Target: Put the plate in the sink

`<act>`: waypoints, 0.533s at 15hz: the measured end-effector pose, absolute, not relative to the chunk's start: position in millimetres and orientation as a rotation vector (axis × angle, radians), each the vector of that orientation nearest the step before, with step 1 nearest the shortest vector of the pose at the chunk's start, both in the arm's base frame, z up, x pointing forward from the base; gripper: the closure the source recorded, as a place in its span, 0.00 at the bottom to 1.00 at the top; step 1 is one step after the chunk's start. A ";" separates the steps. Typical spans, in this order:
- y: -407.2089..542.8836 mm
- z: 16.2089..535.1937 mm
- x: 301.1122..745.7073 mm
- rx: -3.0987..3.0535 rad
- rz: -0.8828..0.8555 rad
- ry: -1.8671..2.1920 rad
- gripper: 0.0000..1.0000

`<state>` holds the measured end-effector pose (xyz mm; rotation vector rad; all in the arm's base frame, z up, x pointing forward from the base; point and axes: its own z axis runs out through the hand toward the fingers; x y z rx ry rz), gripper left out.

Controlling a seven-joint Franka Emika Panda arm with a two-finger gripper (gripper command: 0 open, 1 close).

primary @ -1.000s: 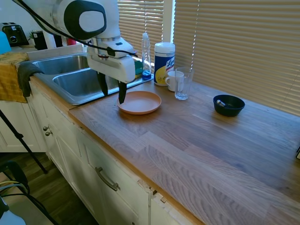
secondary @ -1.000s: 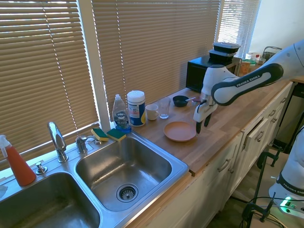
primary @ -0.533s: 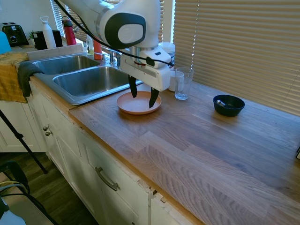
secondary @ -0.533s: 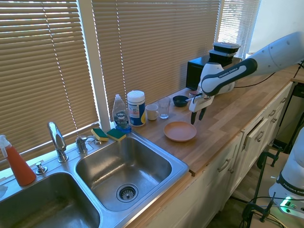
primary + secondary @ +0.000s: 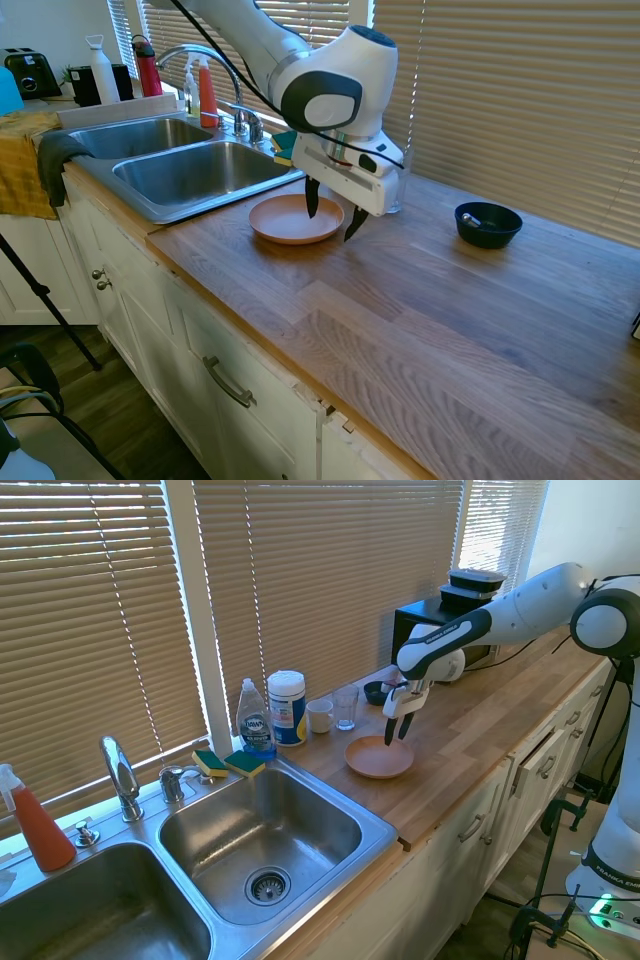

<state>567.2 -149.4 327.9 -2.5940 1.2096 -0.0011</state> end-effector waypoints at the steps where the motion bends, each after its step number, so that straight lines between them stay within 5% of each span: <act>1: -147.6 326.8 569.8 -2.590 0.016 1.185 0.00; 2: -145.9 326.6 571.1 -2.587 0.033 1.162 0.00; 3: -144.5 326.5 571.1 -2.586 0.053 1.146 1.00; 8: -139.8 318.4 574.5 -2.591 0.123 1.110 1.00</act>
